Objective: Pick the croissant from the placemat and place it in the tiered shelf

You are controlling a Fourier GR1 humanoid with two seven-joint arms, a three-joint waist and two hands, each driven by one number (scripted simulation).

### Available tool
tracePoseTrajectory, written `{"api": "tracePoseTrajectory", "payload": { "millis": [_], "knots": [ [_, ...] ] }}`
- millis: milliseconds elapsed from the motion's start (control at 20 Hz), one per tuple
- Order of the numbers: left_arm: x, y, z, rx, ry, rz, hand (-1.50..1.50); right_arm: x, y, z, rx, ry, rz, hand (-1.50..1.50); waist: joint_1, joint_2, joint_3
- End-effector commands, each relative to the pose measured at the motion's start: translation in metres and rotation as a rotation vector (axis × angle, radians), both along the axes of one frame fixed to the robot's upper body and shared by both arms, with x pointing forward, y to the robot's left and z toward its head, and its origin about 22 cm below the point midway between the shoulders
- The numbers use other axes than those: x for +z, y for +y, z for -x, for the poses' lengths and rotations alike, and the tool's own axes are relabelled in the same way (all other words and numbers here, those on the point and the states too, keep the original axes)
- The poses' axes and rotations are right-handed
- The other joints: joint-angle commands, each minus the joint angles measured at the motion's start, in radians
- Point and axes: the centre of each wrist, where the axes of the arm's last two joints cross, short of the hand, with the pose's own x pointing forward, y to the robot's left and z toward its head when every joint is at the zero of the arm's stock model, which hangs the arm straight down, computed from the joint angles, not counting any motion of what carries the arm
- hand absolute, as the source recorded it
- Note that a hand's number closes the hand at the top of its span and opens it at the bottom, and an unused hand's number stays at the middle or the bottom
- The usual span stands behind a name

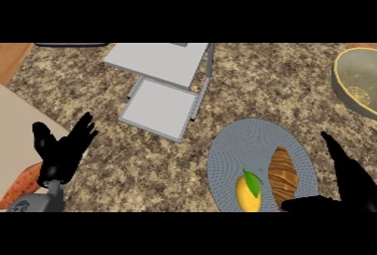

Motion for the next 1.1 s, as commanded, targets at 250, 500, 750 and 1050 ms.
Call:
{"api": "tracePoseTrajectory", "payload": {
  "millis": [250, 500, 750, 1050],
  "knots": [
    [-0.012, -0.004, 0.015, 0.013, 0.044, 0.012, 0.0, -0.025, 0.019, -0.004, -0.118, 0.088, 0.014, -1.5, -0.005, 0.005, -0.006],
    [-0.015, 0.004, 0.018, 0.006, 0.064, 0.0, 0.0, -0.028, 0.021, -0.025, -0.149, 0.115, 0.07, -1.5, -0.001, 0.006, -0.007],
    [-0.011, -0.004, 0.006, 0.004, 0.067, -0.004, 0.0, -0.057, 0.007, -0.025, -0.153, 0.13, 0.108, -1.5, -0.008, 0.006, -0.006],
    [-0.021, 0.002, 0.024, 0.006, 0.062, -0.016, 0.0, -0.066, 0.025, -0.034, -0.156, 0.099, 0.112, -1.5, -0.004, 0.005, -0.006]
  ]
}}
